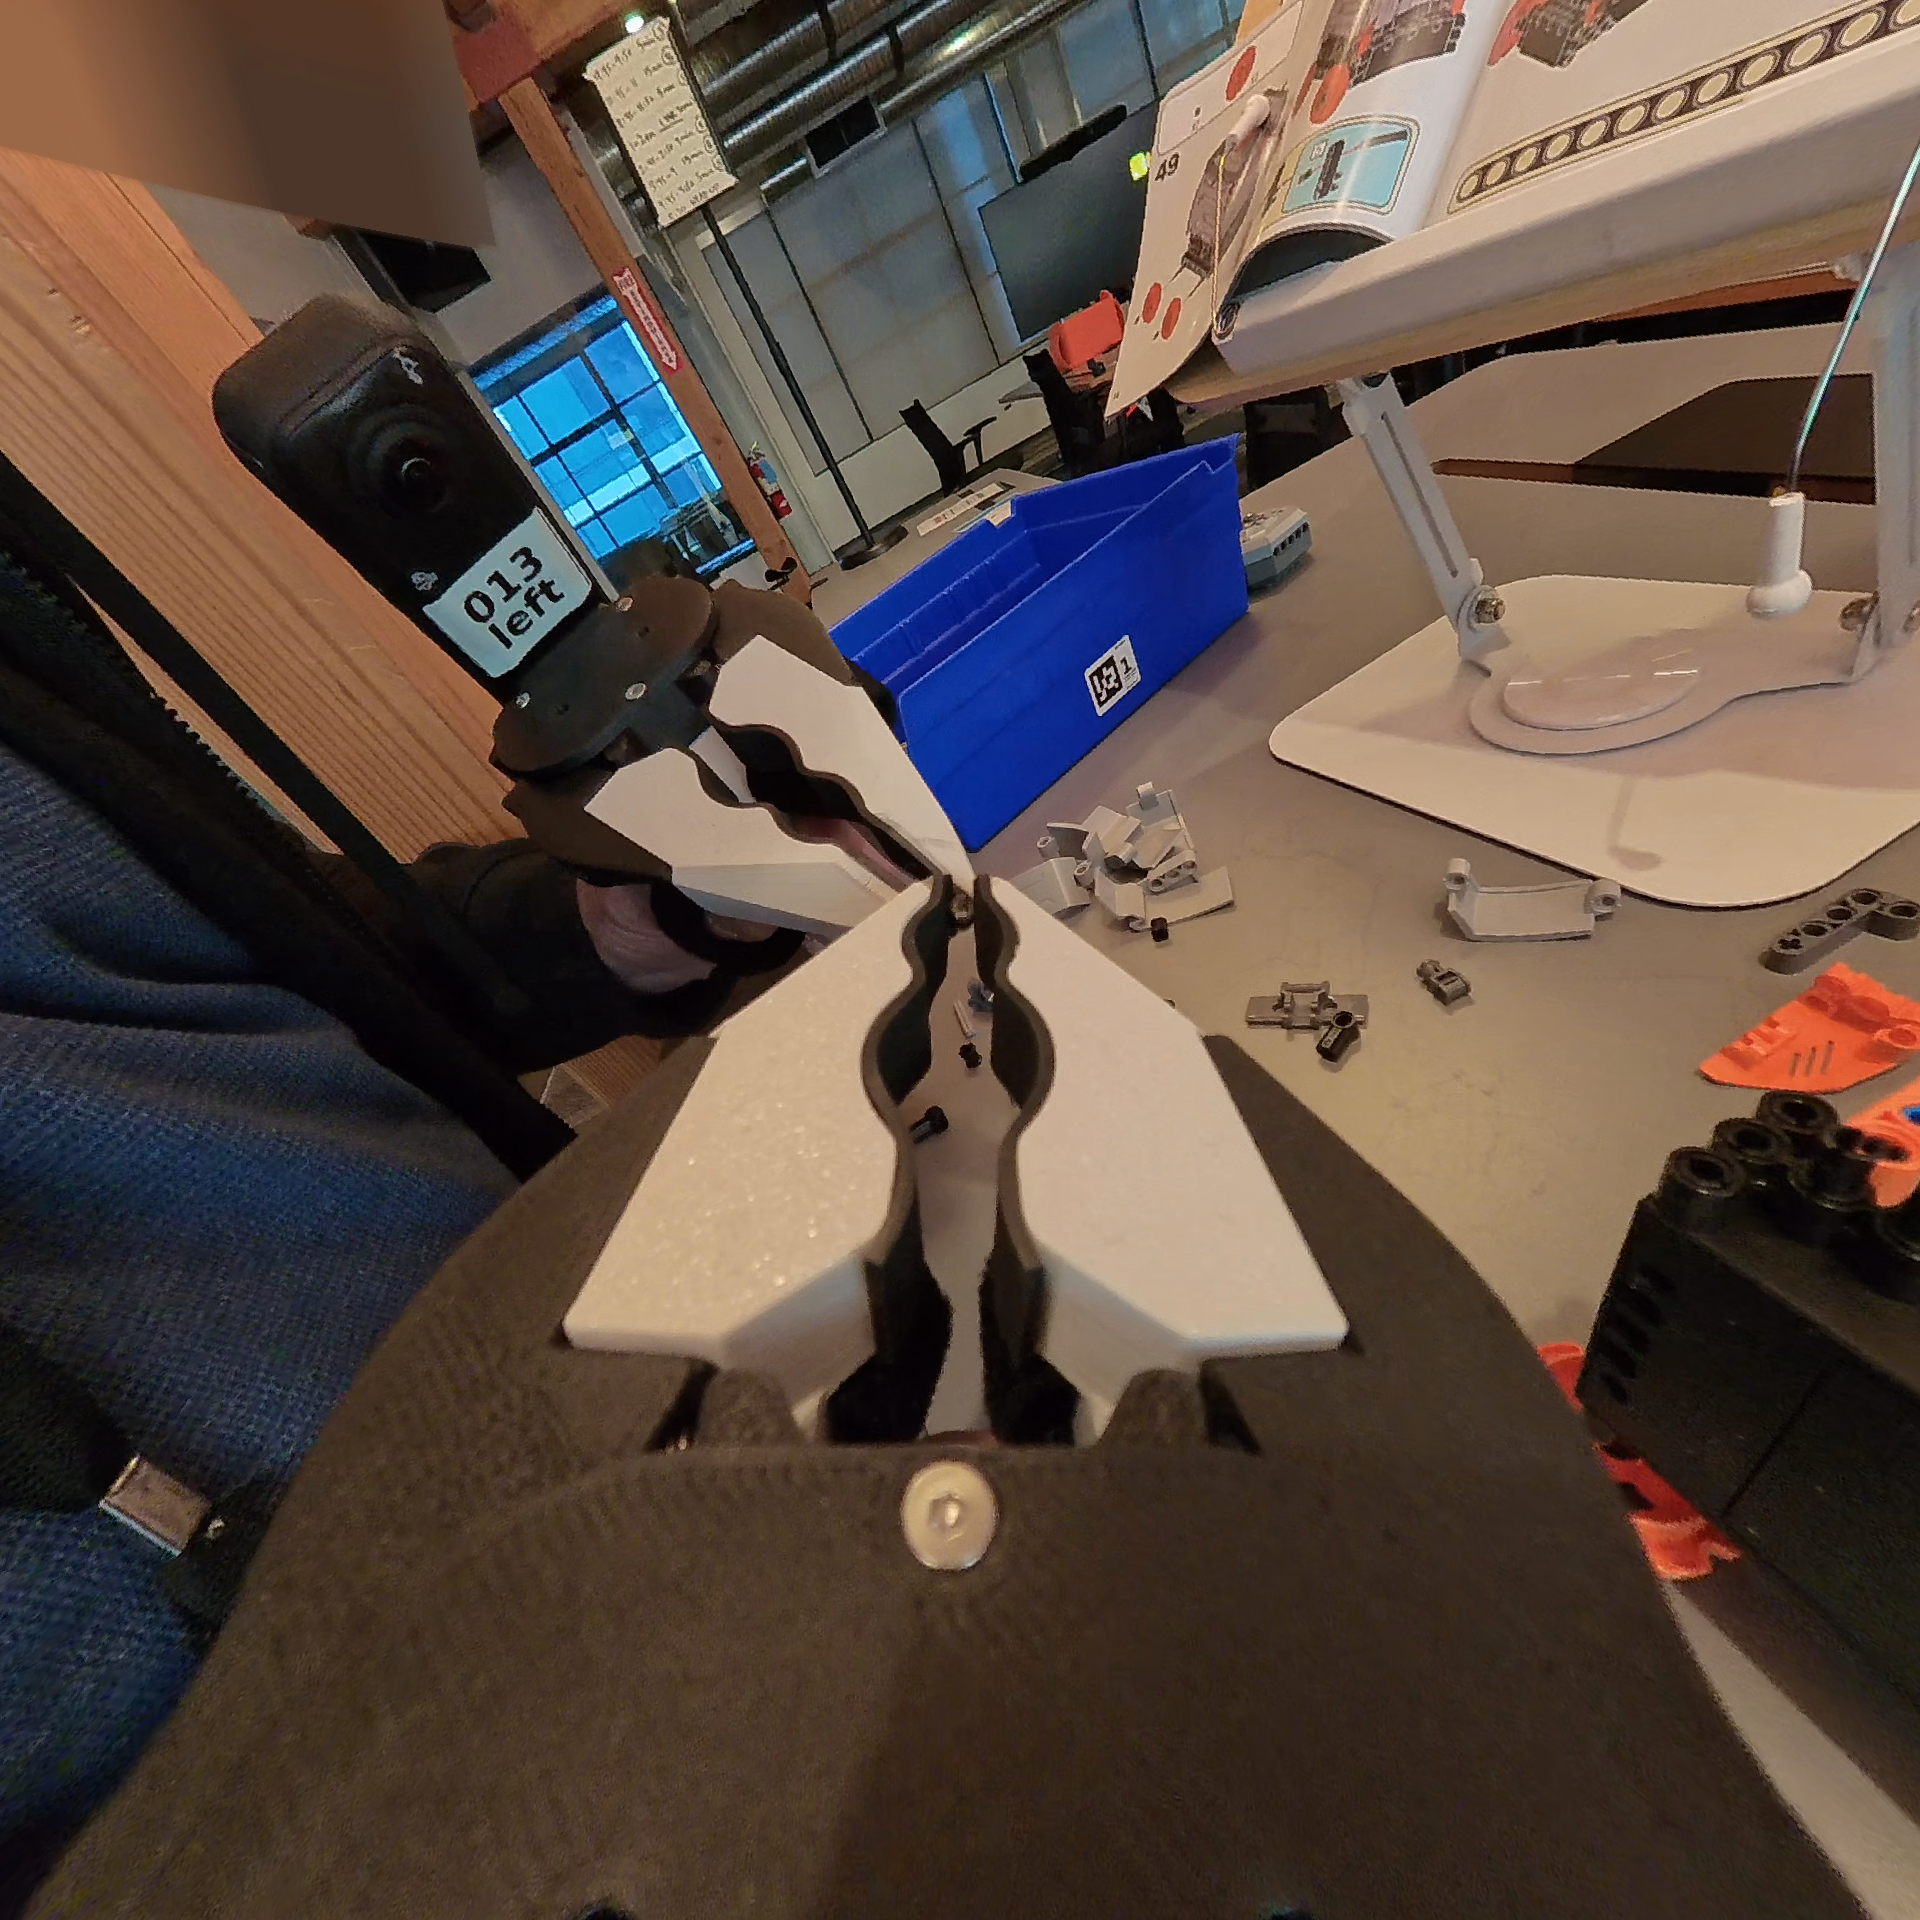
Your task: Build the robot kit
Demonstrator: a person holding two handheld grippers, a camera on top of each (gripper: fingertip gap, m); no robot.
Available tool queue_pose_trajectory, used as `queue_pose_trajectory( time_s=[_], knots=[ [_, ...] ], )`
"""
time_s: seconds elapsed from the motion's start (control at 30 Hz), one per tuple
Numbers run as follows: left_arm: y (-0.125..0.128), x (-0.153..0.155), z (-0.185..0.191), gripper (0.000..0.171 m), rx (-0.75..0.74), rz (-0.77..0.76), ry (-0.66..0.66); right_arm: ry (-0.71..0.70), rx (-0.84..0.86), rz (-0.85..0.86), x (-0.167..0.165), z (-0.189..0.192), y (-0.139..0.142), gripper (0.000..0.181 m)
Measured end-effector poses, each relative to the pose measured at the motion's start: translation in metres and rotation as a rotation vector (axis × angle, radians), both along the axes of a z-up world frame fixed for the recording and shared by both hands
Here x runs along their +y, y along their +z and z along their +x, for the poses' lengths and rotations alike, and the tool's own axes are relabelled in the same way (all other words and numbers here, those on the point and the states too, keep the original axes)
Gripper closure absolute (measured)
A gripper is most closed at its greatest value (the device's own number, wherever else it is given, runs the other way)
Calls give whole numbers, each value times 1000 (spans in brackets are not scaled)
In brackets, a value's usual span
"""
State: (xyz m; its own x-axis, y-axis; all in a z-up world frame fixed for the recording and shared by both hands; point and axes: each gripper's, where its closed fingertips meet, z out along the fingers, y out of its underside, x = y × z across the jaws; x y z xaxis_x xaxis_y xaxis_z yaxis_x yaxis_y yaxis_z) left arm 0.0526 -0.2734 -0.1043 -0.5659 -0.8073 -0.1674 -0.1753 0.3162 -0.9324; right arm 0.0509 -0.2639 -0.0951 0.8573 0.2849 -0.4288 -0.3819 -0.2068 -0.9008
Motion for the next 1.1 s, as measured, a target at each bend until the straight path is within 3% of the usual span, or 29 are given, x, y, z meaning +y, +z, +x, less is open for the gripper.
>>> queue_pose_trajectory(
  time_s=[1.1],
  knots=[
    [-3,-3,8,168,-2,-49,-2,-26,-24,-11,-3,8,-2,180]
  ],
)
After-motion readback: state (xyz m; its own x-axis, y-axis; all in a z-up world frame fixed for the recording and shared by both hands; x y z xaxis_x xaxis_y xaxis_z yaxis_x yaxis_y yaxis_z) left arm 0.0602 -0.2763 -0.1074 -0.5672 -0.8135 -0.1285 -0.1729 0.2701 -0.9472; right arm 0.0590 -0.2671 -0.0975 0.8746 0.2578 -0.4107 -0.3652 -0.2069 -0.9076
